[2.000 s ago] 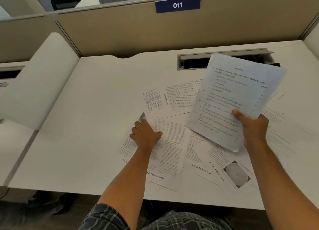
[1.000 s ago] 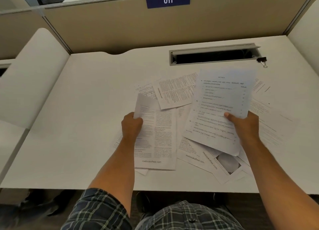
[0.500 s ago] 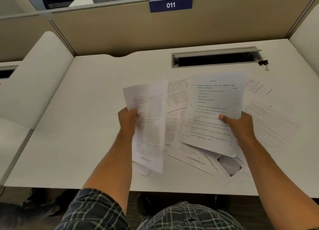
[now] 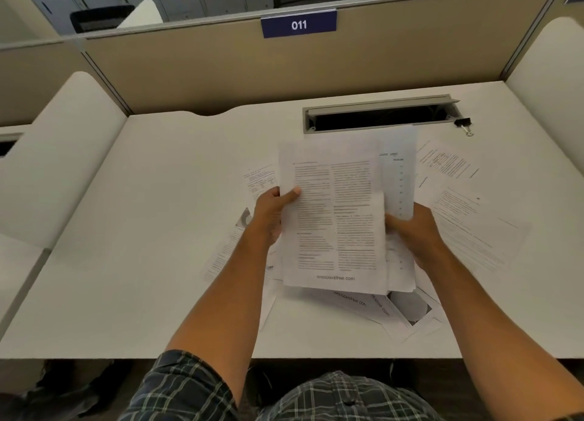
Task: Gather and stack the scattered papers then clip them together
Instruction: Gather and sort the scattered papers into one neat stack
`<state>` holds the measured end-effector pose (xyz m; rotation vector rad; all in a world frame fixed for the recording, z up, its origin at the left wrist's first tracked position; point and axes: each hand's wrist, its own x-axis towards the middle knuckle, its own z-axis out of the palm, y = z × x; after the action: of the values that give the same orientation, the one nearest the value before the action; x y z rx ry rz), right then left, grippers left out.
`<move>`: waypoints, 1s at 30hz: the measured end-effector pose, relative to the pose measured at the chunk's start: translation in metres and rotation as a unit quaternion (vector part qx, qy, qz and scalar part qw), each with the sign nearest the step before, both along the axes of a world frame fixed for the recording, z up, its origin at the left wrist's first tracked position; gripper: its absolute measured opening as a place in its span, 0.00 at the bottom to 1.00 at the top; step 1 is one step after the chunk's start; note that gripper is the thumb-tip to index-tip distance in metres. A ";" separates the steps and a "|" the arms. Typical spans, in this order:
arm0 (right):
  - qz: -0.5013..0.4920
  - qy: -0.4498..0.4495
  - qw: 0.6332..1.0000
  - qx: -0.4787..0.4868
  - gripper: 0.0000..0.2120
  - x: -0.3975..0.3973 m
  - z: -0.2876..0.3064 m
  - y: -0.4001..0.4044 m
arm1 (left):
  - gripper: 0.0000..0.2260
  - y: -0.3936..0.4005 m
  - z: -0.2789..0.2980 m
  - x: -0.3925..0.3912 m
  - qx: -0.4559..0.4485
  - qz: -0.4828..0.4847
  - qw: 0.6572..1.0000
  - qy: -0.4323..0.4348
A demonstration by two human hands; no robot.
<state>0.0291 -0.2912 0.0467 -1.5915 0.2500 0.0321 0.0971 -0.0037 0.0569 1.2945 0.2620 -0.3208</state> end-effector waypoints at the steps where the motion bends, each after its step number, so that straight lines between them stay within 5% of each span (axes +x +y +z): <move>1: 0.006 -0.003 1.000 0.007 0.15 -0.001 0.001 0.001 | 0.18 -0.004 0.000 -0.002 -0.005 -0.011 1.000 -0.004; 9: 0.027 -0.026 0.999 0.010 0.05 -0.006 0.002 0.003 | 0.20 -0.027 0.003 -0.013 -0.026 -0.088 0.996 -0.018; 14: 0.081 -0.083 0.975 0.192 0.27 -0.010 0.010 -0.001 | 0.19 -0.035 0.012 -0.013 0.046 -0.063 0.995 -0.060; 18: 0.024 -0.139 0.989 0.049 0.16 -0.011 0.019 -0.005 | 0.17 -0.043 0.022 -0.014 0.008 -0.079 0.993 -0.084; 22: 0.016 -0.196 0.980 0.025 0.13 -0.015 0.022 -0.009 | 0.16 -0.043 0.021 -0.018 -0.027 -0.127 0.987 -0.093; 27: 0.046 -0.095 0.994 0.020 0.16 -0.027 -0.004 -0.007 | 0.22 -0.030 -0.003 -0.028 -0.003 -0.186 0.980 -0.067; 30: -0.006 -0.048 0.999 -0.005 0.11 -0.026 -0.010 -0.007 | 0.16 -0.024 -0.019 -0.026 0.050 -0.168 0.984 -0.040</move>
<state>0.0030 -0.2977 0.0366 -1.5971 0.1845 -0.0548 0.0711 -0.0278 0.0377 1.4480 -0.0112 -0.5450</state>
